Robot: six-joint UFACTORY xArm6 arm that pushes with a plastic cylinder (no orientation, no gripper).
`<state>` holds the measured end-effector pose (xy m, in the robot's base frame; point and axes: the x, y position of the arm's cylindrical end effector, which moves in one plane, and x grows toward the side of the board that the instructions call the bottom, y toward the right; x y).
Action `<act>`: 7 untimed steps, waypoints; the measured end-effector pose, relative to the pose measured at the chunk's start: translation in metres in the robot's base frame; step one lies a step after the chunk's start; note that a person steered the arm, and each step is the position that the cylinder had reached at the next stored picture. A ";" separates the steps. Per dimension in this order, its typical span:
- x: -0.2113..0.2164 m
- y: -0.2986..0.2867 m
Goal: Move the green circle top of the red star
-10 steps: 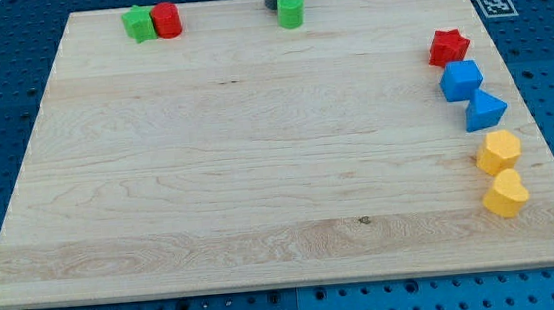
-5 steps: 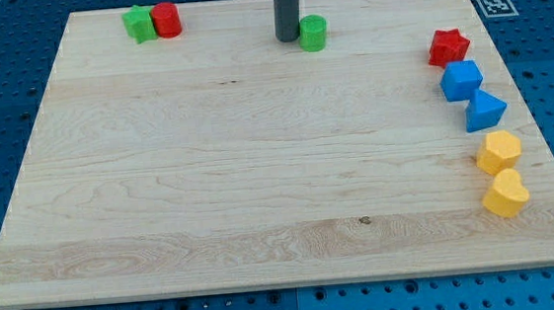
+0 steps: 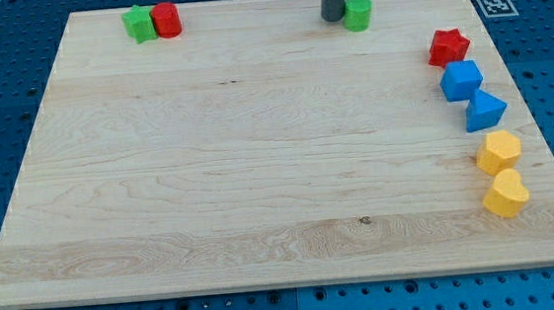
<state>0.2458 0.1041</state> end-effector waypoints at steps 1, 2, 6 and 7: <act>0.000 0.029; 0.000 0.057; 0.010 0.105; 0.008 0.078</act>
